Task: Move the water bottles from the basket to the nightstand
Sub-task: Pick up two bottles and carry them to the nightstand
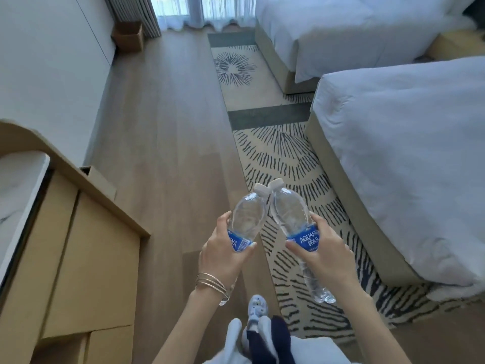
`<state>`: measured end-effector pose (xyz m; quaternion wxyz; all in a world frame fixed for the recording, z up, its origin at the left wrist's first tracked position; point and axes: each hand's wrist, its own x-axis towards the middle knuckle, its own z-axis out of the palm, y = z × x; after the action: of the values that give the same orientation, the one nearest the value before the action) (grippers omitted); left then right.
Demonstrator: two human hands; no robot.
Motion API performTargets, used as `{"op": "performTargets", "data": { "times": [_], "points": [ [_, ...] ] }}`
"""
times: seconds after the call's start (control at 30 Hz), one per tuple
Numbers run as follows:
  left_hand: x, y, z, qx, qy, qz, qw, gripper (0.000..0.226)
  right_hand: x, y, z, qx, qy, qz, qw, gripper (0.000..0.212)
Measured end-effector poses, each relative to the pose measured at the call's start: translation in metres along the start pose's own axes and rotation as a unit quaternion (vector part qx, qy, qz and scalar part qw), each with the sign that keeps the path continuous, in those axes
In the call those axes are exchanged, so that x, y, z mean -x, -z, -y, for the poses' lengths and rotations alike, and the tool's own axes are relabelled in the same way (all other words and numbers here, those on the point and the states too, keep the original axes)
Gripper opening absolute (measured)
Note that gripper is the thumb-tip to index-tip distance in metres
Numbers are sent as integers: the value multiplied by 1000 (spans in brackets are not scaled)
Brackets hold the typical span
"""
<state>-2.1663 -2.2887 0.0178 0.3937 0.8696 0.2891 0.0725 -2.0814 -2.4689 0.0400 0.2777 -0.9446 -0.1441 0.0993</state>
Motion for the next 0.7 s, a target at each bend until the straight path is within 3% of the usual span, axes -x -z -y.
{"op": "performTargets", "data": {
  "times": [0.37,0.7],
  "points": [
    [-166,-37,-37,19,27,8,999,80,-172,14,-10,22,-12,43,999,82],
    [-369,-40,-73,15,-15,34,999,78,-357,26,21,9,-35,12,999,78]
  ]
}}
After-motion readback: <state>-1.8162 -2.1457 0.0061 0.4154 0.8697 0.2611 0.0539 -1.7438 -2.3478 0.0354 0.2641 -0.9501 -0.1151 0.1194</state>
